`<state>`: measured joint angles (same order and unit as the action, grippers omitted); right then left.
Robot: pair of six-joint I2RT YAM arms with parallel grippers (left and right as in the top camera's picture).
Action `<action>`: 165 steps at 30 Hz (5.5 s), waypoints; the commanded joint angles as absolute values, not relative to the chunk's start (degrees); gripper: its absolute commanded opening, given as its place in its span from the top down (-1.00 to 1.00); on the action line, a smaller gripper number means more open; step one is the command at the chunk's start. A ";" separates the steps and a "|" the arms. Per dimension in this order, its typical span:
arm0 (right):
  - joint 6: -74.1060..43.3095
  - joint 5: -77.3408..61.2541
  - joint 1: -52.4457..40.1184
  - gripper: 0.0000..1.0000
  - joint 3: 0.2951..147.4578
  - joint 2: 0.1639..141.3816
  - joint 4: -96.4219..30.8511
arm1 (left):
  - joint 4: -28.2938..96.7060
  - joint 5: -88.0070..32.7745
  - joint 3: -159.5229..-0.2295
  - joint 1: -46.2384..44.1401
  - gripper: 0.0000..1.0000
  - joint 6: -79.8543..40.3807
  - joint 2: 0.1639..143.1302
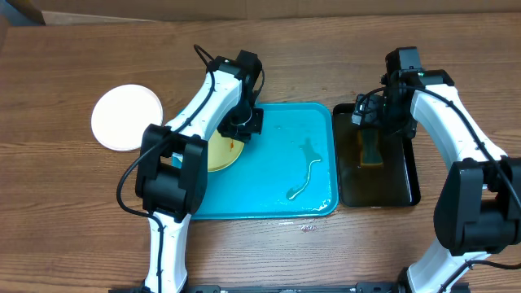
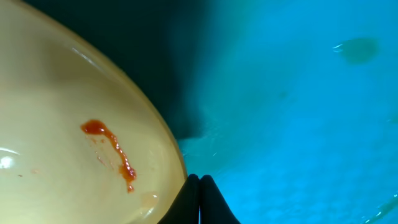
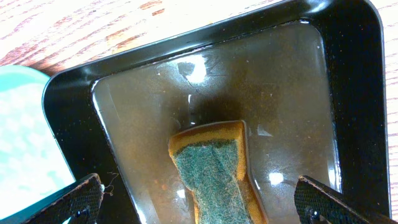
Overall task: Clean dirty plates on tray and stack at the side
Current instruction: 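Pull the yellow plate right onto the blue tray with the left gripper, then lift the sponge from the black tray with the right gripper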
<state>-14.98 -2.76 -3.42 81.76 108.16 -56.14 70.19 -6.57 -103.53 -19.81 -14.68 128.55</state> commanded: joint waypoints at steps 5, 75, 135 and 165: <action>-15.03 -3.14 -3.40 -1.00 82.94 106.94 -55.86 | 74.83 -5.30 -108.55 -14.98 0.91 -13.65 128.11; -15.03 -3.14 -3.40 -1.00 82.94 106.94 -55.86 | 75.59 -5.67 -114.52 -19.92 0.04 -18.31 120.40; -14.79 -2.42 -3.25 -1.00 82.85 106.94 -57.84 | 54.30 1.96 -84.58 -10.79 0.59 -17.69 120.64; -12.25 0.36 -3.73 -0.97 78.91 106.94 -55.42 | 51.70 1.89 -84.58 -10.90 0.77 -16.71 120.64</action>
